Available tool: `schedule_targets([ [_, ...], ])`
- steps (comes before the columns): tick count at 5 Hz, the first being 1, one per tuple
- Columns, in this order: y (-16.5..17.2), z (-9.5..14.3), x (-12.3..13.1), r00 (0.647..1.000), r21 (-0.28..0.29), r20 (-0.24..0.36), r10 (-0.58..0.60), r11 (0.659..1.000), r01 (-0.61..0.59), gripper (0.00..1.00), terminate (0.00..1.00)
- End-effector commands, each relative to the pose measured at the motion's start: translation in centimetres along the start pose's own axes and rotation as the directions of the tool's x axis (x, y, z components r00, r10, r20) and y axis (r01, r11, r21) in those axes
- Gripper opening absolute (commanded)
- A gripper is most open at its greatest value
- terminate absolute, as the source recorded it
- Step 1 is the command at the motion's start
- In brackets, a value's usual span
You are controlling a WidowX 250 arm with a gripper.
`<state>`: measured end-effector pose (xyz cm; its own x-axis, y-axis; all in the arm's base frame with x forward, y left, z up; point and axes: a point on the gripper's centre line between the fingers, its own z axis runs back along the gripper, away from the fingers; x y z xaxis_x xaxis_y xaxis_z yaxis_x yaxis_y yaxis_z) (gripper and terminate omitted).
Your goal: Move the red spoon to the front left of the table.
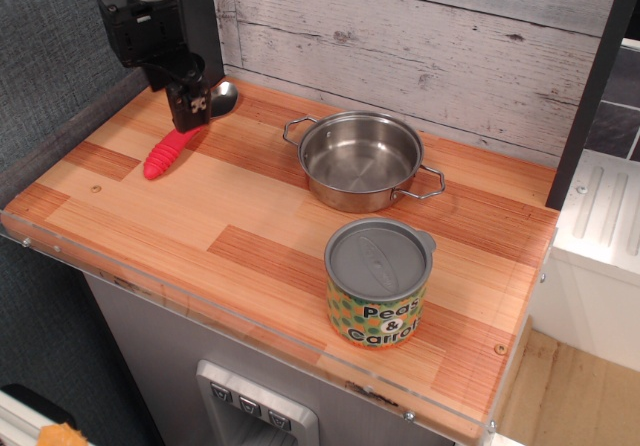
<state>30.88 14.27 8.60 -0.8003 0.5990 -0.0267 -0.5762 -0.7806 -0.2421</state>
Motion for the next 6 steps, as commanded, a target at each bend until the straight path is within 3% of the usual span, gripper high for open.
schedule_targets([
  [1, 3.4, 3.4, -2.3, 0.901, -0.072, -0.092, -0.425, 0.905, 0.419, 1.0, 0.0],
  [2, 5.5, 4.1, -3.2, 0.806, -0.044, -0.153, -0.571, 0.819, 0.572, 1.0, 0.0],
  [3, 7.8, 4.8, -3.0, 0.721, -0.016, -0.165, -0.673, 0.732, 0.681, 1.0, 0.0],
  [4, 10.7, 5.2, -2.3, 0.603, -0.014, -0.149, -0.784, 0.611, 0.791, 1.0, 0.0],
  [5, 12.4, 5.5, -0.8, 0.524, 0.007, -0.084, -0.848, 0.525, 0.851, 1.0, 0.0],
  [6, 13.0, 5.8, 1.6, 0.504, 0.021, -0.097, -0.858, 0.505, 0.863, 1.0, 0.0],
])
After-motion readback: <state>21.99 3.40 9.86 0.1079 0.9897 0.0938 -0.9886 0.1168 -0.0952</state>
